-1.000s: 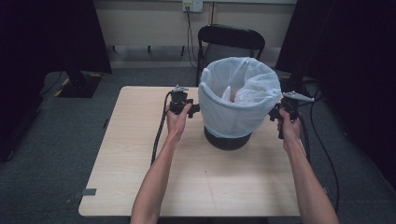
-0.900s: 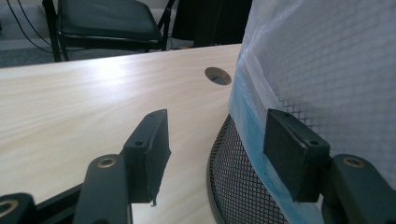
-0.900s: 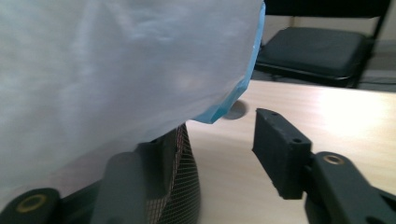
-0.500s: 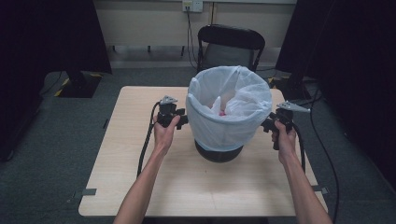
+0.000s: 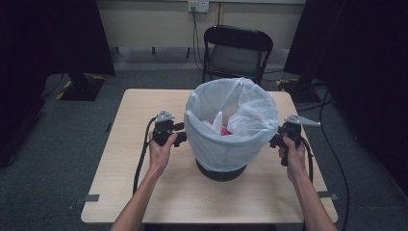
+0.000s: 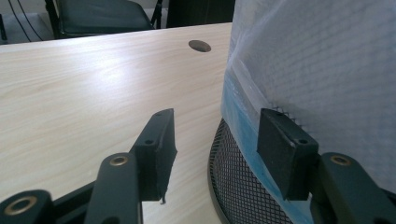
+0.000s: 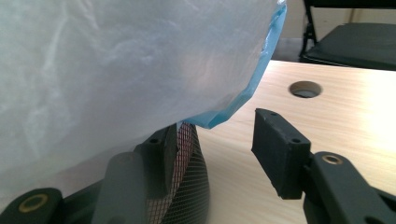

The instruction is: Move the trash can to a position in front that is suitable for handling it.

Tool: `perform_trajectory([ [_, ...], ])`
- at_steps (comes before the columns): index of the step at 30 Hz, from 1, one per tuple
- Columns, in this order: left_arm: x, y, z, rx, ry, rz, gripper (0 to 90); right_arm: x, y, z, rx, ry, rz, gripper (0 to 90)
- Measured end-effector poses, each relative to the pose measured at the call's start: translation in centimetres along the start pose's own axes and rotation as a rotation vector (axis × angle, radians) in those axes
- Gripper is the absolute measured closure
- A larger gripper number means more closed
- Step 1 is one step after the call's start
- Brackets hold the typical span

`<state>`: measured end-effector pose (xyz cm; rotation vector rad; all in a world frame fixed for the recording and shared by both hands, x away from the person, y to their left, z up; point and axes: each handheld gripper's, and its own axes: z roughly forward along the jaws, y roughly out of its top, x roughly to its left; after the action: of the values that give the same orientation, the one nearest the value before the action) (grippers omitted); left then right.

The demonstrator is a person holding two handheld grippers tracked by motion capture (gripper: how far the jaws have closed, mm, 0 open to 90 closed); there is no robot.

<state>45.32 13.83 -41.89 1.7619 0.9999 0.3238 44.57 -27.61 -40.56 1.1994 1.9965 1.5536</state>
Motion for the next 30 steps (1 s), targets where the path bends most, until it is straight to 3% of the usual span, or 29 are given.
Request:
perform_trajectory([
  [5, -0.6, -0.7, -1.8, 0.008, 0.033, 0.044, 45.4, 1.2, 0.2, 0.1, 0.029, 0.010, -0.026, 50.0],
  [9, -0.8, -1.7, -3.4, -0.023, 0.077, 0.018, 43.0, 2.1, 0.0, 0.4, 0.040, 0.044, -0.022, 49.0],
  [12, -0.6, -2.6, -4.7, -0.038, 0.063, -0.020, 42.6, 2.9, 0.1, 0.7, 0.058, 0.055, -0.049, 46.7],
  [15, -0.7, -2.8, -6.0, -0.021, 0.068, 0.008, 40.0, 3.4, -0.1, 0.8, 0.067, 0.088, -0.036, 44.6],
  [20, -0.8, -3.4, -7.5, -0.006, 0.045, 0.028, 38.7, 4.7, -0.6, 0.4, 0.082, 0.116, -0.030, 43.5],
  [22, -0.8, -3.5, -7.9, 0.003, 0.022, 0.031, 38.8, 5.0, -0.5, 0.3, 0.092, 0.118, -0.044, 40.7],
  [24, -0.7, -3.4, -8.3, 0.021, -0.001, 0.058, 38.7, 5.1, -0.6, 0.1, 0.103, 0.125, -0.029, 38.6],
  [27, -0.3, -3.4, -8.9, 0.030, -0.054, 0.051, 37.7, 5.3, -0.7, 0.1, 0.111, 0.153, -0.025, 40.1],
  [30, 0.2, -3.3, -9.0, 0.045, -0.079, 0.041, 27.3, 5.5, -0.6, 0.0, 0.124, 0.148, -0.045, 35.5],
])
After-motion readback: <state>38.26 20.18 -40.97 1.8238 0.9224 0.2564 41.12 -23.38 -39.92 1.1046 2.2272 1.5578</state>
